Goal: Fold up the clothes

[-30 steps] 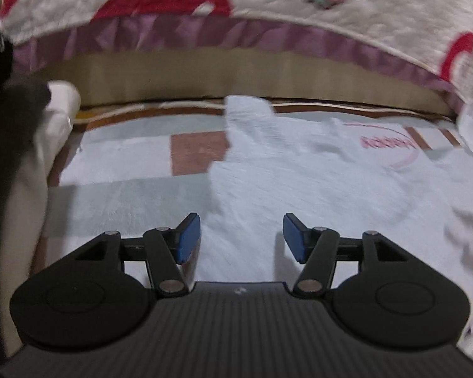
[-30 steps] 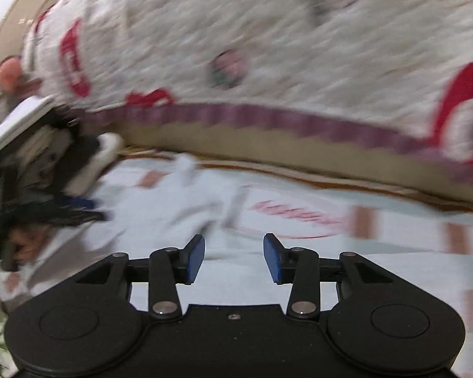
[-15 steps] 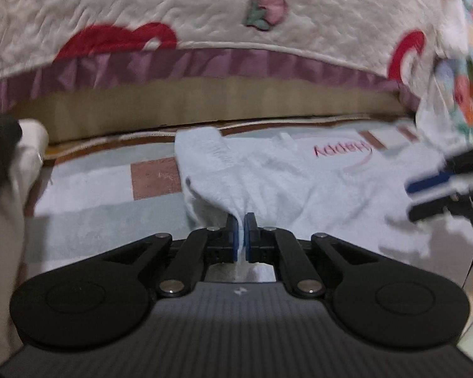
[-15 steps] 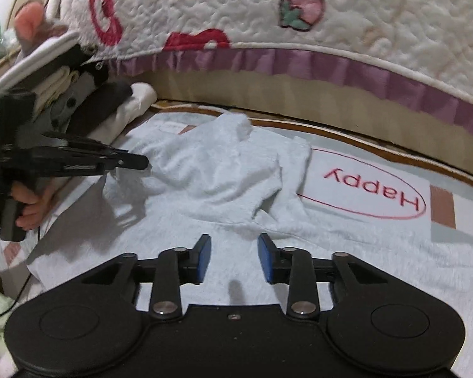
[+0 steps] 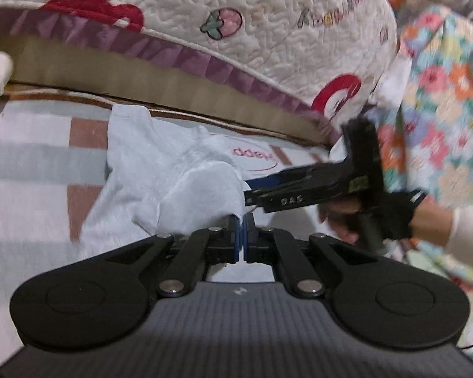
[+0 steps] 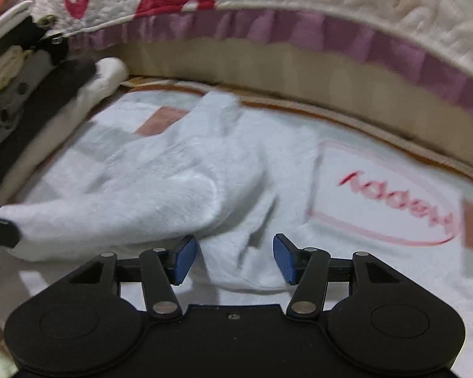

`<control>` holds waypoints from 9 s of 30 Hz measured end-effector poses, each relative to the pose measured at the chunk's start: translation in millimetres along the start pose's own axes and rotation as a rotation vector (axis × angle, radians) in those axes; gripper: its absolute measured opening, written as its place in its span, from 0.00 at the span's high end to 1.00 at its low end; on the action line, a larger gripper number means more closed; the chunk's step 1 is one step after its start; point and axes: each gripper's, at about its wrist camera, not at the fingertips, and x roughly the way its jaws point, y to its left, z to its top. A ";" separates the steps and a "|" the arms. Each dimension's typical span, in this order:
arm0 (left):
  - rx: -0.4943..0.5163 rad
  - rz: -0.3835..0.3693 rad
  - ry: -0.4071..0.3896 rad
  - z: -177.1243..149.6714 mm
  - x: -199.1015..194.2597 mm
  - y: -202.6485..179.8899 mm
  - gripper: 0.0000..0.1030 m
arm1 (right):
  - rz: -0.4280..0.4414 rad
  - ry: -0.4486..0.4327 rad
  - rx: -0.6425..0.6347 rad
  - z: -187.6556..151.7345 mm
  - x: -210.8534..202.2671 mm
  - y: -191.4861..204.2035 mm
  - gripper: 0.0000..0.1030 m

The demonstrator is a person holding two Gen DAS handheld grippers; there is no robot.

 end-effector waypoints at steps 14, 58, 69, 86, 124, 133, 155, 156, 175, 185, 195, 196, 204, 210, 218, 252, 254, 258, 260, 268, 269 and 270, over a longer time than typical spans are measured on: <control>-0.196 -0.173 0.146 -33.5 -29.6 8.6 0.95 | 0.281 0.099 0.059 -121.7 -137.1 42.1 0.96; 0.186 0.153 0.282 48.9 228.8 -112.1 0.63 | -0.362 -0.223 0.629 -154.2 -153.5 -338.8 0.60; 0.153 0.199 0.271 30.2 205.7 -97.6 0.62 | -0.247 -0.368 0.616 -150.0 -171.0 -305.9 0.96; 0.148 0.194 0.314 21.9 213.5 -89.1 0.60 | -0.509 -0.217 0.186 -138.0 -138.2 -227.7 0.86; 0.186 0.523 0.169 65.7 114.0 16.5 0.49 | -0.044 -0.499 0.710 -150.2 -209.2 -306.6 0.95; -0.055 0.404 0.206 87.4 133.4 66.4 0.30 | -0.011 -0.474 0.761 -156.0 -191.2 -312.1 0.92; 0.145 0.547 -0.052 73.3 122.2 15.9 0.98 | -0.277 -0.444 0.716 -163.0 -184.2 -311.0 0.95; 0.163 0.549 -0.075 76.3 117.8 12.7 0.98 | -0.259 -0.483 0.720 -162.6 -188.8 -307.9 0.95; 0.075 0.541 0.160 85.5 139.2 47.3 0.88 | -0.345 -0.495 0.954 -141.0 -135.8 -352.1 0.80; -0.096 0.507 0.099 112.9 139.7 79.5 0.51 | -0.187 -0.337 0.548 -85.0 -131.9 -298.2 0.66; -0.200 0.482 0.183 127.9 172.9 95.2 0.32 | -0.357 -0.065 0.242 -57.6 -52.1 -230.8 0.30; -0.190 0.479 0.191 128.9 176.0 93.5 0.29 | -0.366 -0.079 0.247 -57.8 -51.0 -229.5 0.28; 0.246 0.554 0.233 115.7 194.9 52.5 0.94 | -0.415 -0.129 0.271 -60.5 -49.0 -217.5 0.27; 0.176 0.617 0.152 116.0 197.9 65.6 0.92 | -0.407 -0.182 0.220 -75.4 -47.7 -209.1 0.19; 0.179 0.643 0.028 117.4 161.4 55.5 0.70 | -0.457 -0.135 0.246 -70.6 -59.2 -200.0 0.18; 0.165 0.087 0.404 -46.6 26.3 -59.7 0.97 | -0.310 -0.421 0.711 -212.2 -170.4 -112.0 0.95; 0.158 0.089 0.373 -41.5 22.6 -59.4 0.97 | -0.418 -0.306 0.683 -224.1 -166.3 -104.6 0.95; 0.161 0.095 0.301 -30.6 12.6 -61.3 0.97 | -0.532 -0.202 0.614 -227.6 -161.0 -89.6 0.87; 0.144 0.090 0.294 -29.0 12.4 -58.4 0.97 | -0.549 -0.231 0.611 -216.3 -168.8 -96.2 0.82; 0.061 0.071 0.311 -39.2 18.3 -42.0 0.97 | -0.559 -0.235 0.444 -125.5 -172.9 -186.6 0.47; 0.057 0.070 0.309 -39.3 18.5 -40.6 0.97 | -0.553 -0.197 0.410 -115.1 -167.9 -199.9 0.47; 0.054 0.070 0.308 -39.5 18.8 -39.6 0.97 | -0.533 -0.158 0.395 -109.0 -162.9 -211.7 0.46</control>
